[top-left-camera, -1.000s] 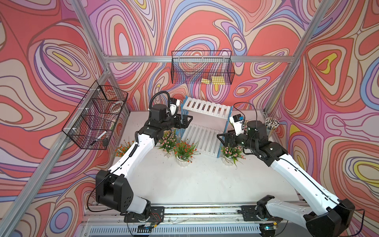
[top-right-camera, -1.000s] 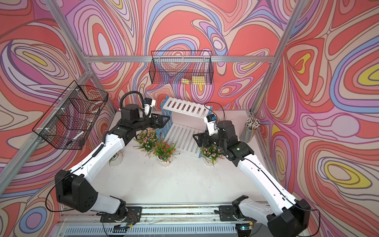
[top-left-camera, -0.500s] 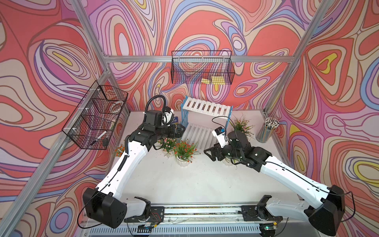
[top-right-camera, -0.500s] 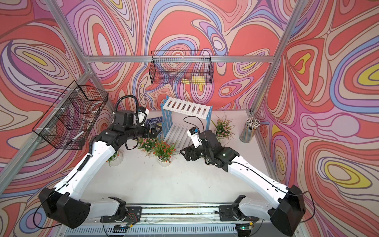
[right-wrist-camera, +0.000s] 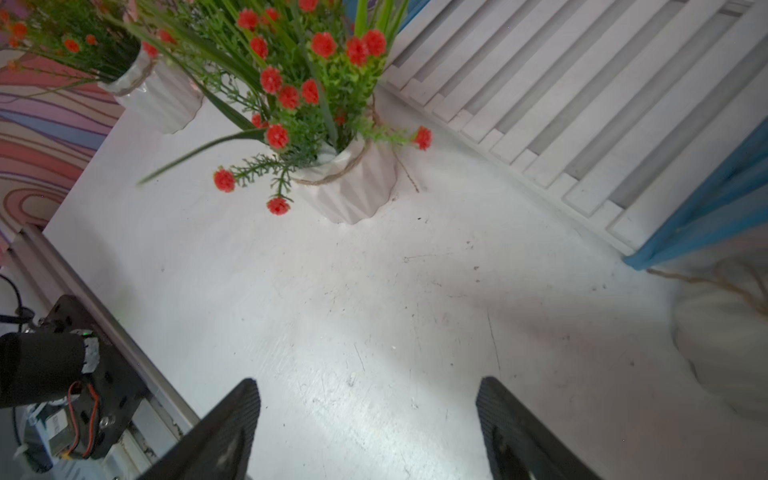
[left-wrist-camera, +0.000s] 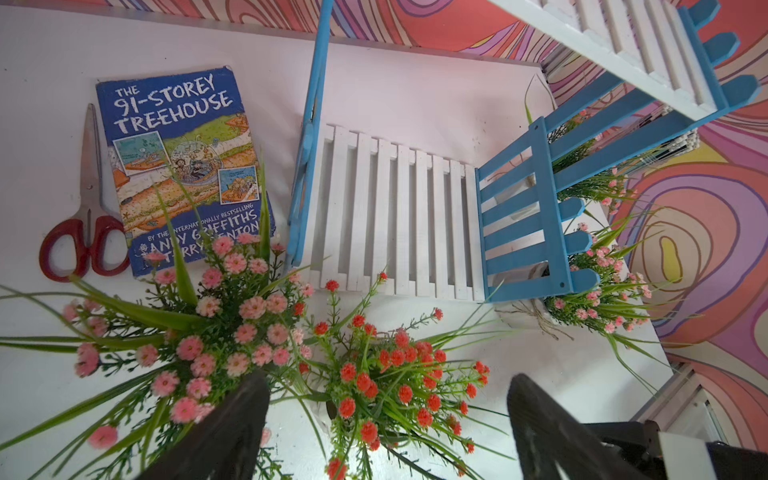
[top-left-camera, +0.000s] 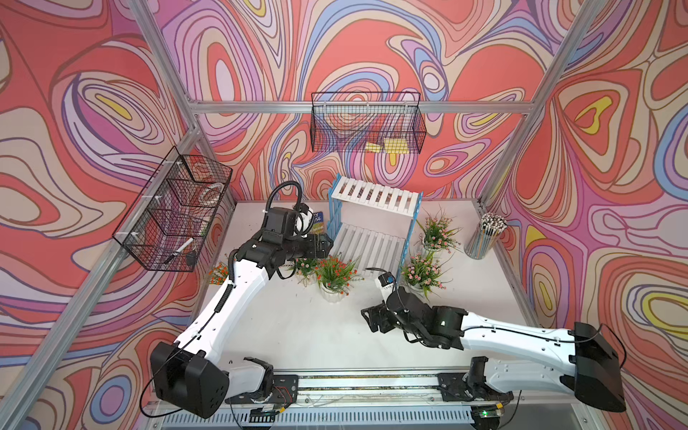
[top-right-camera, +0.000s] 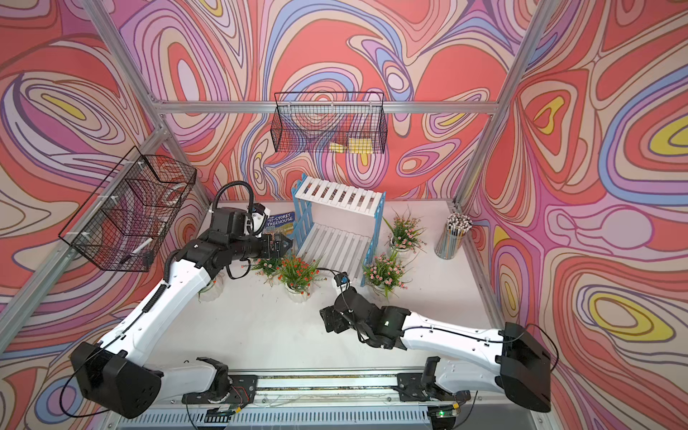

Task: Place the baby's breath potted plants on the rack by color
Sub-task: Pick up the baby's breath potted plant from the center of the board.

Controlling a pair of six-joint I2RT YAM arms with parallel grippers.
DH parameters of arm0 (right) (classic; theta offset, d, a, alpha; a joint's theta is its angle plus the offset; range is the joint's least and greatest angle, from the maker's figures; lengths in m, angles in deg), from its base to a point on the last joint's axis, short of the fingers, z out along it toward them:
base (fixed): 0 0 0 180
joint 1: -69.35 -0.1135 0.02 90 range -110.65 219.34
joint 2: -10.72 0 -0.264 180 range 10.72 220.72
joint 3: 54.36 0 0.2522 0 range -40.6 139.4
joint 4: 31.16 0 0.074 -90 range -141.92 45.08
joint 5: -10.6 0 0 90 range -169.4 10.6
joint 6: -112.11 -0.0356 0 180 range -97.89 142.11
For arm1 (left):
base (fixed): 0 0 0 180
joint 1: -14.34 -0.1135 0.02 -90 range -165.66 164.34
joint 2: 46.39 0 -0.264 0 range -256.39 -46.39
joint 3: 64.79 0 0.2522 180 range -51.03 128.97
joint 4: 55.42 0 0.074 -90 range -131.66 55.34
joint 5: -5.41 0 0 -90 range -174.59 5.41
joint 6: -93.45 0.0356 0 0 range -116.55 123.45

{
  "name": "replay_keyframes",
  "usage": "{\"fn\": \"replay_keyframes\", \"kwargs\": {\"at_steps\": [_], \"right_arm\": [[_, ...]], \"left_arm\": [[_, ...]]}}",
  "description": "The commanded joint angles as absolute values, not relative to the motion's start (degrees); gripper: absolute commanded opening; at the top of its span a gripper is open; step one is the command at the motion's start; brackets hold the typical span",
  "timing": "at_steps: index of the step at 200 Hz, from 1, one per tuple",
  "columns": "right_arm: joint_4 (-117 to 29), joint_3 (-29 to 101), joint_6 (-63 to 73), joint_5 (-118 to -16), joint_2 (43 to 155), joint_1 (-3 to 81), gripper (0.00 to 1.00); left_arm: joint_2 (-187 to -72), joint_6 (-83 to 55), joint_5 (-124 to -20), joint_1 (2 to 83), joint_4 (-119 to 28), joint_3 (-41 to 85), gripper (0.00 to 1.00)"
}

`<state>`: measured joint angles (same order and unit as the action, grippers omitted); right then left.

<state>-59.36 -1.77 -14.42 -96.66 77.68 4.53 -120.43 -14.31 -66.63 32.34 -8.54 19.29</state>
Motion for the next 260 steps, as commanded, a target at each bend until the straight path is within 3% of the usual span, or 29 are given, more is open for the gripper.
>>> {"fn": "replay_keyframes", "kwargs": {"at_steps": [1,6,37,63,89,133,158,201,260], "right_arm": [[-59.0,-4.8,-26.7,-117.5,76.2,-1.2,0.88],[-60.1,-5.1,-29.3,-119.7,76.5,-2.1,0.93],[-70.3,-5.6,-44.3,-133.5,79.1,-6.3,0.98],[-80.7,-4.5,-55.1,-141.6,80.6,-7.1,0.98],[-76.6,-9.2,-51.4,-146.2,76.2,-5.8,0.98],[-56.8,-19.7,-23.5,-126.0,62.6,10.7,0.98],[-52.8,-19.3,-16.1,-116.5,64.2,17.3,0.98],[-52.0,-12.1,-10.1,-112.1,77.2,21.1,0.98],[-52.8,-9.9,-6.3,-109.3,76.2,28.1,0.98]], "left_arm": [[-121.0,-16.1,-65.8,32.1,-11.3,17.6,0.91],[-121.0,-16.4,-65.8,32.2,-11.9,17.2,0.91],[-120.8,-18.5,-64.6,32.3,-16.8,14.0,0.90],[-120.3,-20.6,-63.5,32.6,-20.9,11.2,0.90],[-120.1,-22.0,-62.2,33.4,-24.8,8.9,0.90],[-120.7,-23.1,-60.8,34.7,-29.2,7.7,0.90],[-120.4,-24.3,-60.3,35.5,-32.0,6.2,0.90],[-119.8,-24.3,-60.2,36.2,-33.8,5.0,0.90],[-119.3,-24.4,-60.5,36.2,-34.9,4.2,0.90]]}}
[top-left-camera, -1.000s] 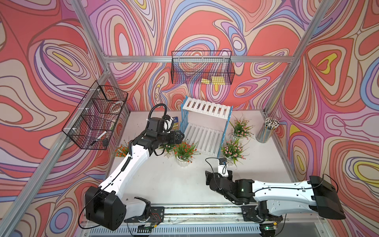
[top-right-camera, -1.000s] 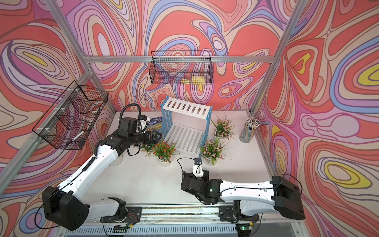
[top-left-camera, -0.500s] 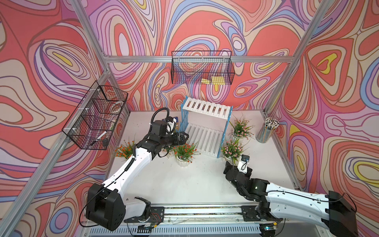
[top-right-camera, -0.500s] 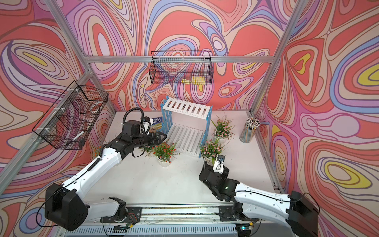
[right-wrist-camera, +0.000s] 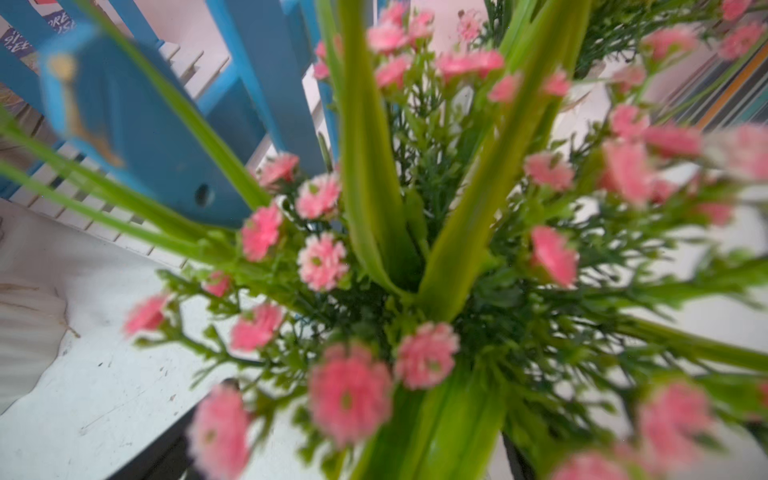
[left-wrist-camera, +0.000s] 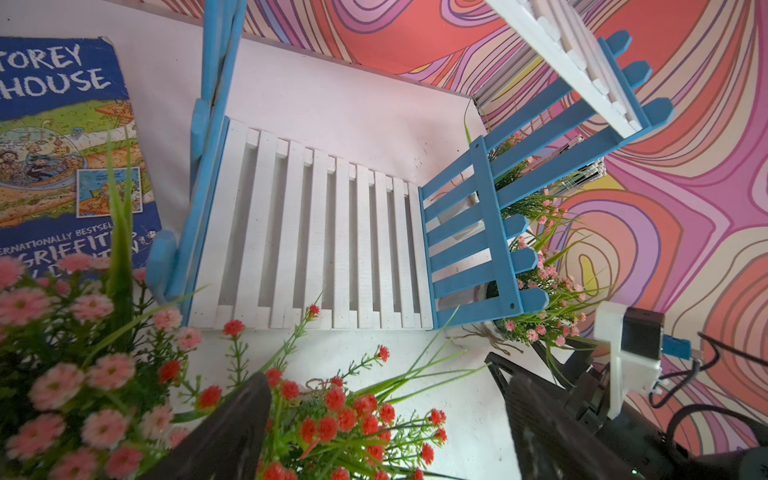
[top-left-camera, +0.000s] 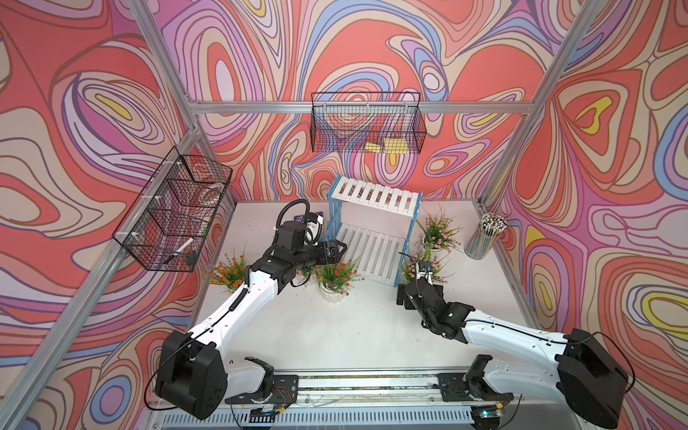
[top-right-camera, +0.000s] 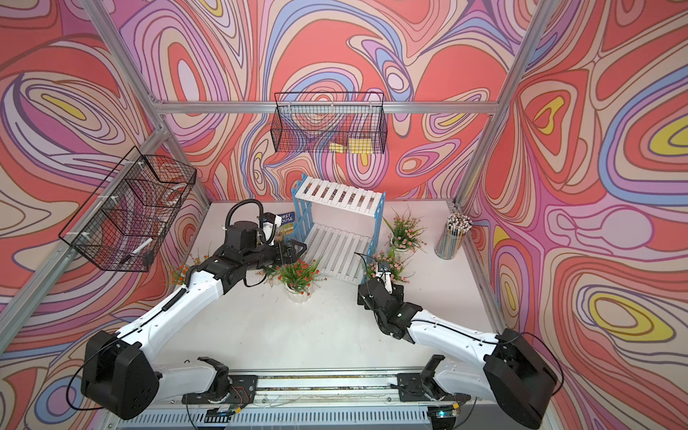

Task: Place the baby's breath potted plants on the rack by color
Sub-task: Pick up the baby's breath potted plant from the center of the board.

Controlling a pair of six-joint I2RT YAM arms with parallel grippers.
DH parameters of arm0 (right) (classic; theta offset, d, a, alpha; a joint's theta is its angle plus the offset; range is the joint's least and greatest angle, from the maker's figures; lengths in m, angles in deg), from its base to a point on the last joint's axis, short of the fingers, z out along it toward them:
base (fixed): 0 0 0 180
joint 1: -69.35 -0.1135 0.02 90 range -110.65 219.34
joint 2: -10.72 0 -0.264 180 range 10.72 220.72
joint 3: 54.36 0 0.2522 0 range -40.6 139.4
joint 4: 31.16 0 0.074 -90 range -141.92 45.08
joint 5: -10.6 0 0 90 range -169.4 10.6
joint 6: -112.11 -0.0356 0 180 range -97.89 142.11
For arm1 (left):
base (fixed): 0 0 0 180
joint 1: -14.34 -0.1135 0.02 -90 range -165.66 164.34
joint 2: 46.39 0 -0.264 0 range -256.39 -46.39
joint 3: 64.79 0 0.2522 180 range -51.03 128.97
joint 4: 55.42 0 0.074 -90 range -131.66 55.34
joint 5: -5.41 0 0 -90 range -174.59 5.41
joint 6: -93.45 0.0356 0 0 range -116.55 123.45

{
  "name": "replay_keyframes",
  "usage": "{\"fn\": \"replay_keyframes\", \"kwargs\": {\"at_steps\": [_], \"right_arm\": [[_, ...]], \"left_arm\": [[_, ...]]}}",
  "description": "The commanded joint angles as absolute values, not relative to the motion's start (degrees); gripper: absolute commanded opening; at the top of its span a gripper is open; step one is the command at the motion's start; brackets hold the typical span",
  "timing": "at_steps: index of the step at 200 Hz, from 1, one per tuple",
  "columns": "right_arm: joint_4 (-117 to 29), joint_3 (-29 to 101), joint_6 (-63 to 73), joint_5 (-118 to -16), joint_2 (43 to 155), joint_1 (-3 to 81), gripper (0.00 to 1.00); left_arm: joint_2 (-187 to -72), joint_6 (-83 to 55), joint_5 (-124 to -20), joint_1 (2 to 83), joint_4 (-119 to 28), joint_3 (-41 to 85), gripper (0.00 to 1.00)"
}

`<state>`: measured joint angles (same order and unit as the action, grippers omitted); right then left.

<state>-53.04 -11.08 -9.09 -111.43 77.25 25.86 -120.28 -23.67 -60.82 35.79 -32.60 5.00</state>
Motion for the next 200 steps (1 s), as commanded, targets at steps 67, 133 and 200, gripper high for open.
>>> {"fn": "replay_keyframes", "kwargs": {"at_steps": [67,133,200], "right_arm": [[-51.9,-10.5,-9.3,-103.5,77.3,34.0,0.98],[-45.3,-10.8,-10.4,-105.4,83.1,34.7,0.98],[-38.1,-11.3,-6.6,-108.0,86.4,36.3,0.98]], "left_arm": [[-119.8,-25.2,-60.1,36.4,-36.6,4.0,0.90],[-120.3,-25.2,-60.0,36.8,-37.2,3.7,0.90],[-120.3,-25.0,-60.1,37.0,-37.8,3.2,0.90]]}}
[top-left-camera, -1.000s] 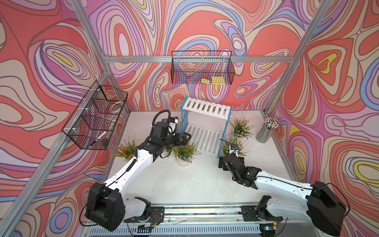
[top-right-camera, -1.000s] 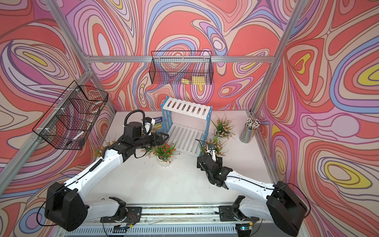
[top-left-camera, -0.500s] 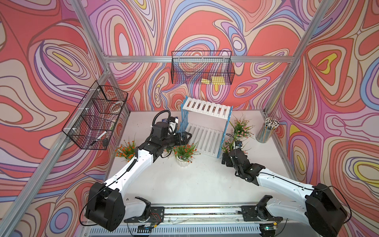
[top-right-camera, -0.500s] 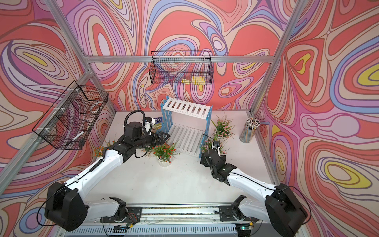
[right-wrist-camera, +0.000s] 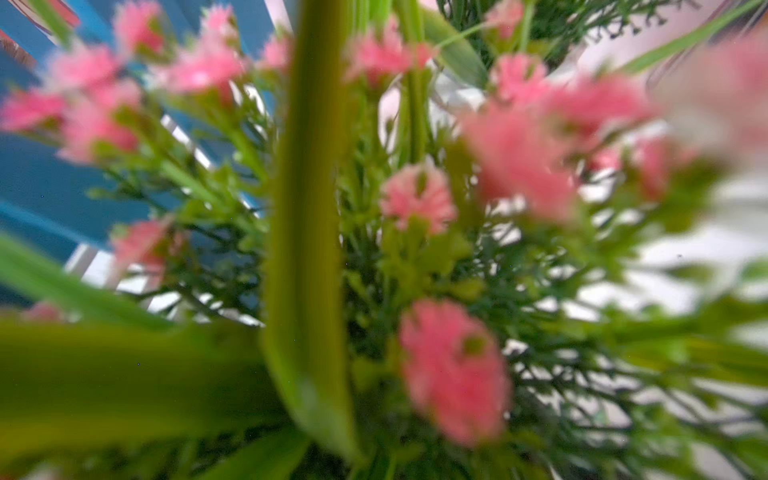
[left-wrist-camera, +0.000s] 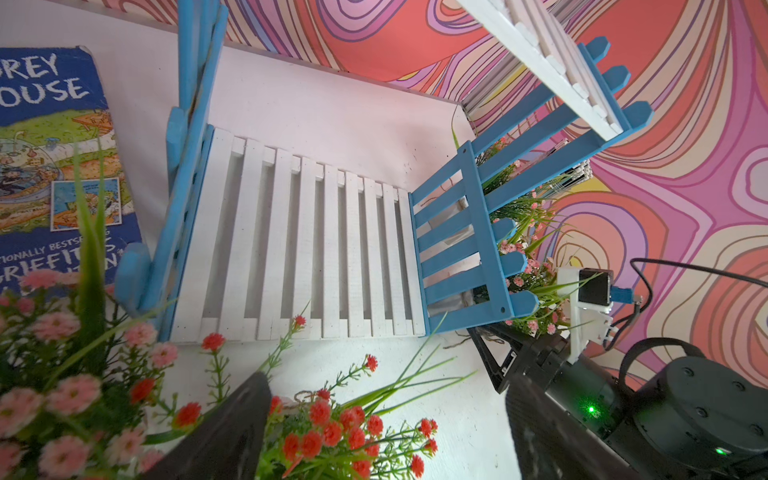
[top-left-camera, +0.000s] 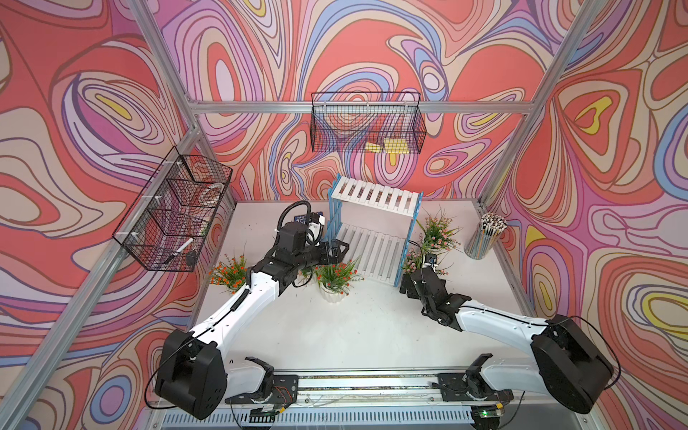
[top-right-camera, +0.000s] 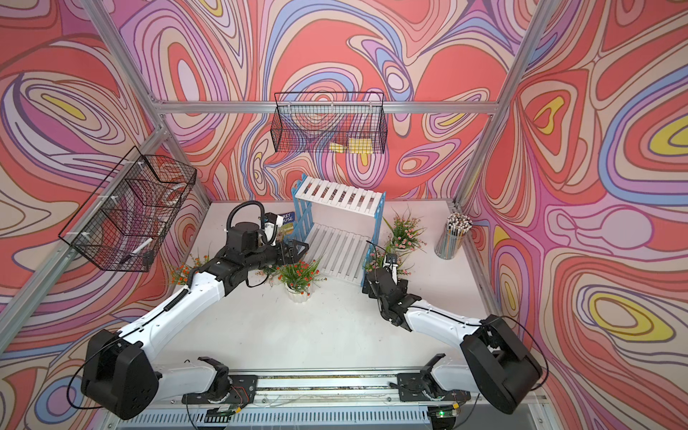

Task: Place the baby's breath potted plants on the rack by color
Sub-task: Pick up the baby's breath potted plant from the center of the board.

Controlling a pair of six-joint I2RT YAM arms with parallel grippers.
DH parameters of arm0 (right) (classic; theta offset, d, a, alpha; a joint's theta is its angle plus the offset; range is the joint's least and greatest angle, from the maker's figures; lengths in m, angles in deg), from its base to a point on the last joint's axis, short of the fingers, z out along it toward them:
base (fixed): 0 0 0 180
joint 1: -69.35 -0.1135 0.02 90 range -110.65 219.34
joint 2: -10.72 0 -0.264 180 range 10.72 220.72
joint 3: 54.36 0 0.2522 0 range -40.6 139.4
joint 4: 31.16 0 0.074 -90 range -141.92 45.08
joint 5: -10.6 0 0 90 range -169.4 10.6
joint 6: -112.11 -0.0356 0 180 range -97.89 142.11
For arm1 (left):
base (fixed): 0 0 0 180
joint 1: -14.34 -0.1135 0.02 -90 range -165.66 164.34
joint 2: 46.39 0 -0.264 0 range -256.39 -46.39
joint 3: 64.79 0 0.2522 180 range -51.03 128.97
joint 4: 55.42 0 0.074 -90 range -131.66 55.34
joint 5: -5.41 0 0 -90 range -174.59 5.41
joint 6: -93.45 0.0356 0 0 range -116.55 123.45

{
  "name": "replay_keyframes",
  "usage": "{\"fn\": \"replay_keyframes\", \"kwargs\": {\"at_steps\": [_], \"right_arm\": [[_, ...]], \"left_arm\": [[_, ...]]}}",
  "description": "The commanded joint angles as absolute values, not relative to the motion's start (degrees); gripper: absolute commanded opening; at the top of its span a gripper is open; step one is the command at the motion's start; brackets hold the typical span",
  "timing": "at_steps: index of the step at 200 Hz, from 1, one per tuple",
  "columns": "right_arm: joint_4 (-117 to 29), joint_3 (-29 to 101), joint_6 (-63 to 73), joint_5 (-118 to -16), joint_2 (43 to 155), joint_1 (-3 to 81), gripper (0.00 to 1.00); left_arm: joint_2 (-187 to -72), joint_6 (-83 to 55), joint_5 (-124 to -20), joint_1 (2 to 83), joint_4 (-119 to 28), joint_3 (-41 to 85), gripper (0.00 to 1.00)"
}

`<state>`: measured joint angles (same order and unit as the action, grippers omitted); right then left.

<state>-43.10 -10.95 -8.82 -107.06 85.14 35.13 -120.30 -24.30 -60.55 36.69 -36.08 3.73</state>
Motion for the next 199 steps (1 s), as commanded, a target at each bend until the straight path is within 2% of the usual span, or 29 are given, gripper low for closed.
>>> {"fn": "replay_keyframes", "kwargs": {"at_steps": [1,26,84,119,143,160,199], "right_arm": [[-38.0,-11.3,-6.6,-107.9,86.5,36.4,0.98],[-36.7,-10.5,-6.9,-106.5,89.0,38.0,0.98],[-30.7,-10.9,-5.9,-108.4,93.2,38.6,0.90],[-30.0,-9.1,-6.1,-107.9,95.6,39.2,0.77],[-29.5,-9.0,-6.3,-107.9,96.0,39.2,0.71],[-30.2,-9.3,-6.6,-108.8,94.8,39.2,0.63],[-34.2,-10.6,-6.7,-109.9,87.5,39.2,0.59]], "left_arm": [[-120.3,-25.0,-60.1,36.9,-37.8,3.2,0.90],[-120.5,-25.1,-59.8,37.0,-38.1,3.2,0.90],[-120.1,-24.9,-59.7,37.0,-38.5,2.9,0.90],[-120.1,-24.9,-59.5,37.1,-39.0,2.8,0.90],[-120.1,-24.9,-59.4,37.1,-39.1,2.8,0.90],[-120.0,-24.8,-59.4,37.1,-39.2,2.8,0.90],[-120.3,-24.9,-59.3,37.1,-40.0,2.4,0.90]]}}
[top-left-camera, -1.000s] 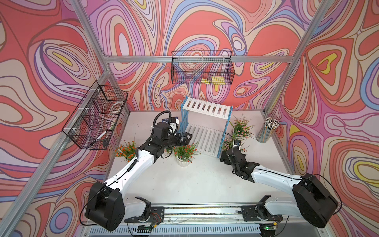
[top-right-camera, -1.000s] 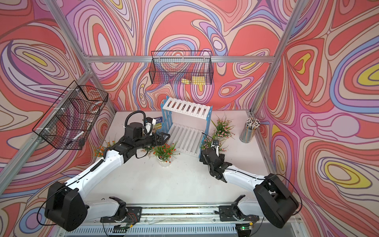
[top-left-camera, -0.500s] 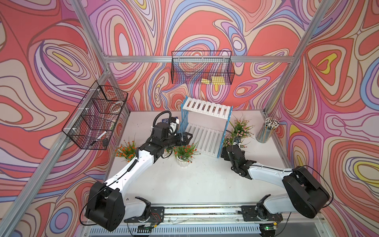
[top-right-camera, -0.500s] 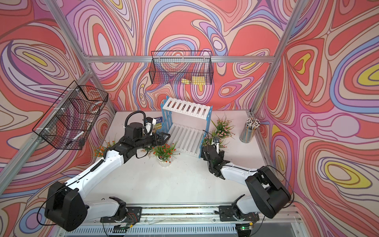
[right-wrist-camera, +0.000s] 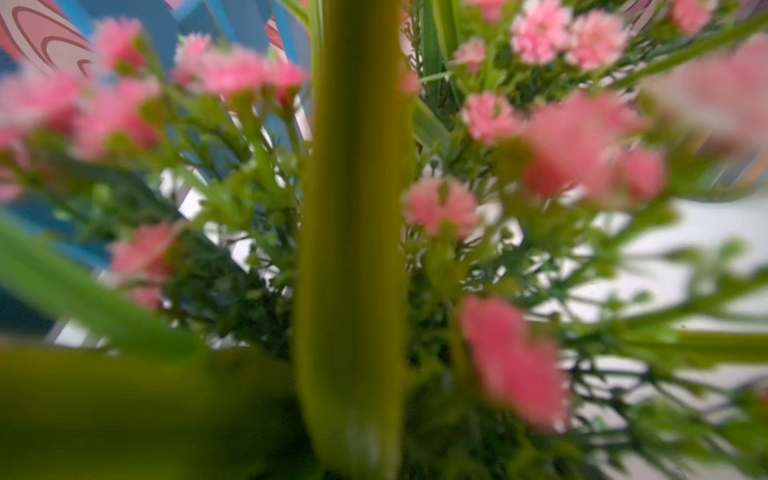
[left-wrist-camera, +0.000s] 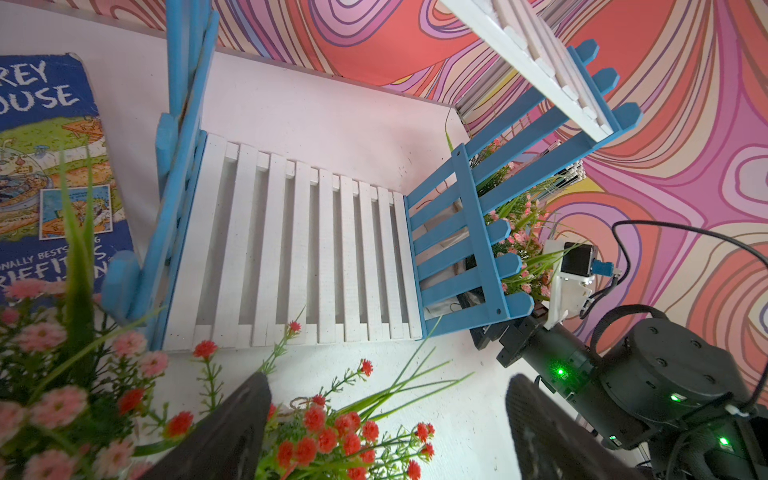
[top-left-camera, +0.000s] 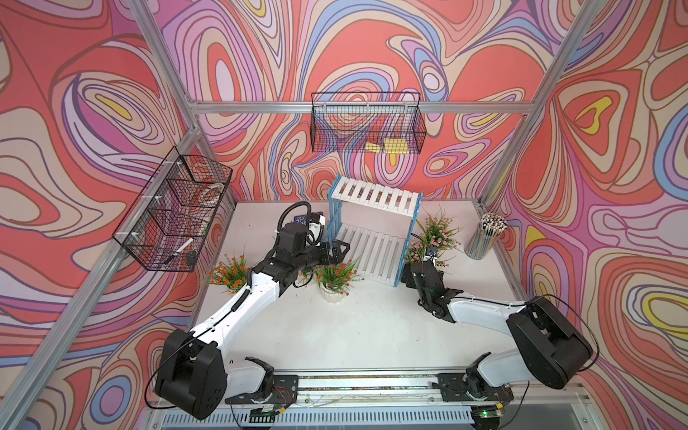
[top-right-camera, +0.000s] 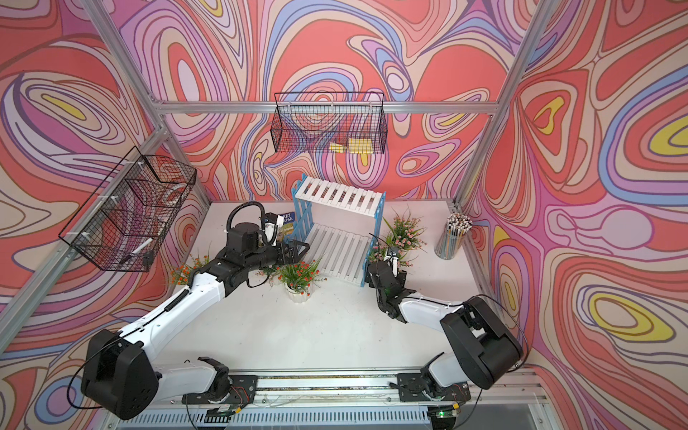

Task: Place the baby's breath potted plants on the rack by color
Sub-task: Pick up the baby's breath potted plant from the center of the board.

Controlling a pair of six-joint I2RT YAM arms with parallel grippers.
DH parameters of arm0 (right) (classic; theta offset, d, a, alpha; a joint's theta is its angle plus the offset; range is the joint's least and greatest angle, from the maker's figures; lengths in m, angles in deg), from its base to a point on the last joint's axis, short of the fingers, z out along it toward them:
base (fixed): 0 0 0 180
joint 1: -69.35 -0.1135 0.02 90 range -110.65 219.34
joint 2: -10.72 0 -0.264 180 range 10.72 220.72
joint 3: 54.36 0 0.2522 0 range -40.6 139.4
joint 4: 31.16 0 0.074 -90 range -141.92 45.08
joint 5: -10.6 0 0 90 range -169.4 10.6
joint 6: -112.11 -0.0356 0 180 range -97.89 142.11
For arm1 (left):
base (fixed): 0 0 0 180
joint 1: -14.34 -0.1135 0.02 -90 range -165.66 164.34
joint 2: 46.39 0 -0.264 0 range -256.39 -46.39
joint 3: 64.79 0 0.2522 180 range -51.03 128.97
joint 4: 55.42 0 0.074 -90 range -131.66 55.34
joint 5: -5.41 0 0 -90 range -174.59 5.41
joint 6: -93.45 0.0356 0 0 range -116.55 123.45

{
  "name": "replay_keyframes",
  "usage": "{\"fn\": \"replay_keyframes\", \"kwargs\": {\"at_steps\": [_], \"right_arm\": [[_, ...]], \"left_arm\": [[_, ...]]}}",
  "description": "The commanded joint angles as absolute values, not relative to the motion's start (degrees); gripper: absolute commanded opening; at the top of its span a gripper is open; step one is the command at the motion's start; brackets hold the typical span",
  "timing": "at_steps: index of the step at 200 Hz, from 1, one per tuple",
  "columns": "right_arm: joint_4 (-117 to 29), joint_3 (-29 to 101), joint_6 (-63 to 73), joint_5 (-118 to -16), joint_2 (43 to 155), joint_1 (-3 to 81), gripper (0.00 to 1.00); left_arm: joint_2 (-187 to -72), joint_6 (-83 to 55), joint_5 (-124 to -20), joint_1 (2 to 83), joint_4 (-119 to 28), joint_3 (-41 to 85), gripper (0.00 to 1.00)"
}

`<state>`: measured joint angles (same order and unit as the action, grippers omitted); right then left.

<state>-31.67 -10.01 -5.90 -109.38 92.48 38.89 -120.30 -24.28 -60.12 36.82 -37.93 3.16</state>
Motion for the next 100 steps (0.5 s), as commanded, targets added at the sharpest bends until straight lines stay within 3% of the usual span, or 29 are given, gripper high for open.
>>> {"fn": "replay_keyframes", "kwargs": {"at_steps": [1,100], "right_arm": [[-34.4,-10.5,-6.7,-109.9,87.3,39.2,0.58],[-57.8,-5.9,-7.8,-103.0,70.9,39.1,0.56]], "left_arm": [[-120.3,-24.9,-59.3,37.2,-40.0,2.4,0.90],[-120.2,-24.9,-59.3,37.3,-39.6,3.3,0.90]]}}
